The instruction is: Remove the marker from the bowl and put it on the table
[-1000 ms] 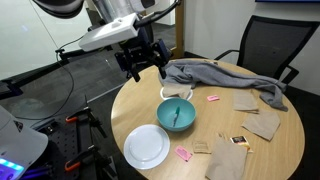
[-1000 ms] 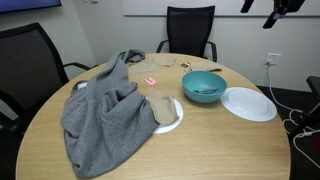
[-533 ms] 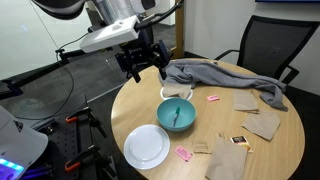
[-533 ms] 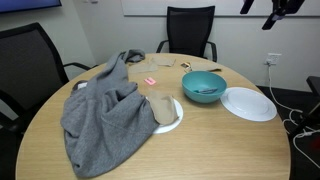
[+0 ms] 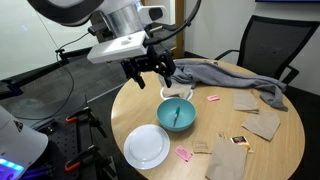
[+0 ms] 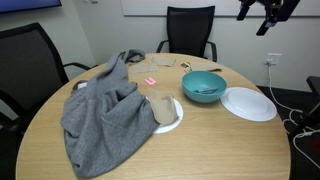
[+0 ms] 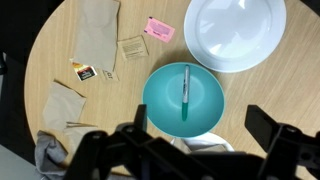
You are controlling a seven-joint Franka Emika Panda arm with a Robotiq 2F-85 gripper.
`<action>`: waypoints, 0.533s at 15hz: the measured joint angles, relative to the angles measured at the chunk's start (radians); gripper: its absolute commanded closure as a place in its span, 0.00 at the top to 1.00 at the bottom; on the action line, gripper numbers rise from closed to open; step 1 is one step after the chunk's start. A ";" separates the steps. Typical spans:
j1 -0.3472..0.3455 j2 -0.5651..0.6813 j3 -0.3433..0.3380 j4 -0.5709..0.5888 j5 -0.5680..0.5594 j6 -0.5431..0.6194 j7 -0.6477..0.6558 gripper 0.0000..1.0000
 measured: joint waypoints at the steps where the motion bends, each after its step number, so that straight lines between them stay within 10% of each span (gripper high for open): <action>1: -0.001 0.019 -0.010 0.005 0.031 0.018 -0.037 1.00; 8: -0.002 0.174 -0.021 0.106 0.406 0.049 -0.432 1.00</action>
